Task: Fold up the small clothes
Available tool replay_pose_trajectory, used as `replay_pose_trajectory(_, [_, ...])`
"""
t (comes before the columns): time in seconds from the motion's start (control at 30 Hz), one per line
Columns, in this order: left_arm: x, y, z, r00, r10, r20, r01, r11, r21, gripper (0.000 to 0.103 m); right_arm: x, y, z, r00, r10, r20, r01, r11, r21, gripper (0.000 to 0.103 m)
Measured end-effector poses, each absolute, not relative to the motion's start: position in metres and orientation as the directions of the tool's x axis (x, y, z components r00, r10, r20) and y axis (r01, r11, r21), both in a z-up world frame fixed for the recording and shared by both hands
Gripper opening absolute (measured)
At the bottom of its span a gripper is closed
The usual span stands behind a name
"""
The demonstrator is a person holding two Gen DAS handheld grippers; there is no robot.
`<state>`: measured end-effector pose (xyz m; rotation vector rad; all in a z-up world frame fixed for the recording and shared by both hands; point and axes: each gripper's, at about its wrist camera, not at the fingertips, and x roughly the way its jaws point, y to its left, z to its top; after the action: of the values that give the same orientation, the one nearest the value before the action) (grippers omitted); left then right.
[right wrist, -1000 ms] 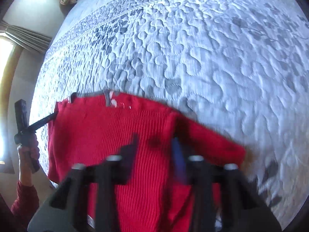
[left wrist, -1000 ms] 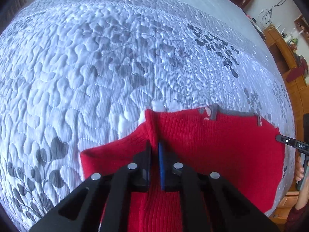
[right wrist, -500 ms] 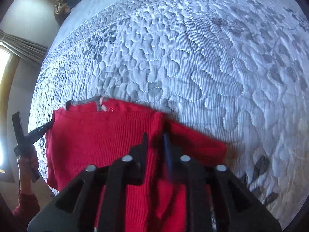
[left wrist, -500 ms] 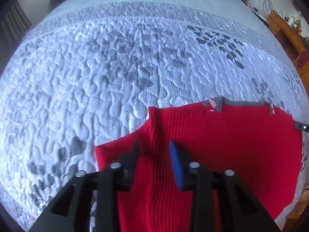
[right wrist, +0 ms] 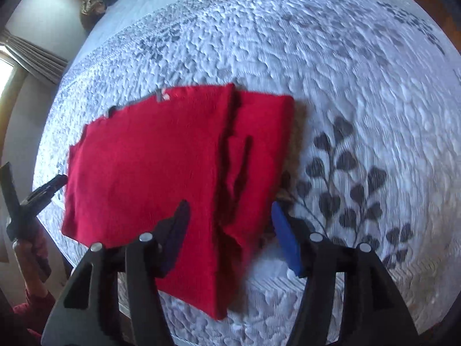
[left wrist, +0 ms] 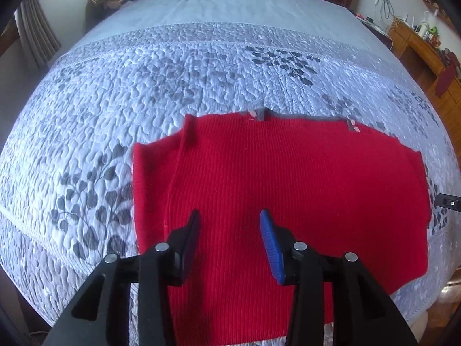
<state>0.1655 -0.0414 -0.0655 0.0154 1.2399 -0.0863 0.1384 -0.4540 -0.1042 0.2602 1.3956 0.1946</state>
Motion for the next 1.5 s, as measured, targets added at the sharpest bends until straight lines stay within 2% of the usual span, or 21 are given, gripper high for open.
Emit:
replay_pose_trajectory(0.03, [0.163, -0.043, -0.065, 0.323, -0.054, -0.945, 0.075, 0.997, -0.031, 0.046, 0.136, -0.453, -0.106, 0.162, 0.285, -0.945, 0.019, 0.956, 0.292, 0.059])
replay_pose_trajectory(0.1, [0.157, -0.045, -0.065, 0.326, -0.054, -0.944, 0.080, 0.996, -0.029, 0.050, 0.131, -0.450, -0.112, 0.153, 0.287, -0.946, 0.029, 0.955, 0.294, 0.067])
replay_pose_trajectory(0.3, [0.151, -0.049, -0.071, 0.326, -0.042, -0.944, 0.101, 0.995, -0.010, 0.054, 0.133, -0.443, -0.127, 0.139, 0.290, -0.947, 0.048, 0.953, 0.299, 0.072])
replay_pose_trajectory(0.73, [0.171, -0.040, -0.108, 0.273, -0.037, -0.961, 0.098, 0.995, -0.010, 0.056, 0.141, -0.440, -0.145, 0.110, 0.295, -0.949, 0.062, 0.951, 0.303, 0.074])
replay_pose_trajectory(1.07, [0.177, -0.028, -0.130, 0.235, -0.122, -0.964, 0.117, 0.988, -0.097, 0.062, 0.144, -0.430, -0.161, 0.101, 0.248, -0.964, 0.030, 0.967, 0.252, 0.076])
replay_pose_trajectory(1.23, [0.175, -0.028, -0.131, 0.249, -0.122, -0.961, 0.133, 0.987, -0.091, 0.063, 0.137, -0.434, -0.156, 0.115, 0.273, -0.955, 0.051, 0.959, 0.280, 0.073])
replay_pose_trajectory(1.43, [0.175, -0.028, -0.130, 0.243, -0.126, -0.962, 0.129, 0.987, -0.097, 0.063, 0.128, -0.442, -0.154, 0.110, 0.326, -0.939, 0.087, 0.938, 0.336, 0.064])
replay_pose_trajectory(1.5, [0.175, -0.028, -0.131, 0.240, -0.126, -0.963, 0.131, 0.987, -0.096, 0.064, 0.129, -0.443, -0.155, 0.110, 0.326, -0.939, 0.097, 0.936, 0.337, 0.057])
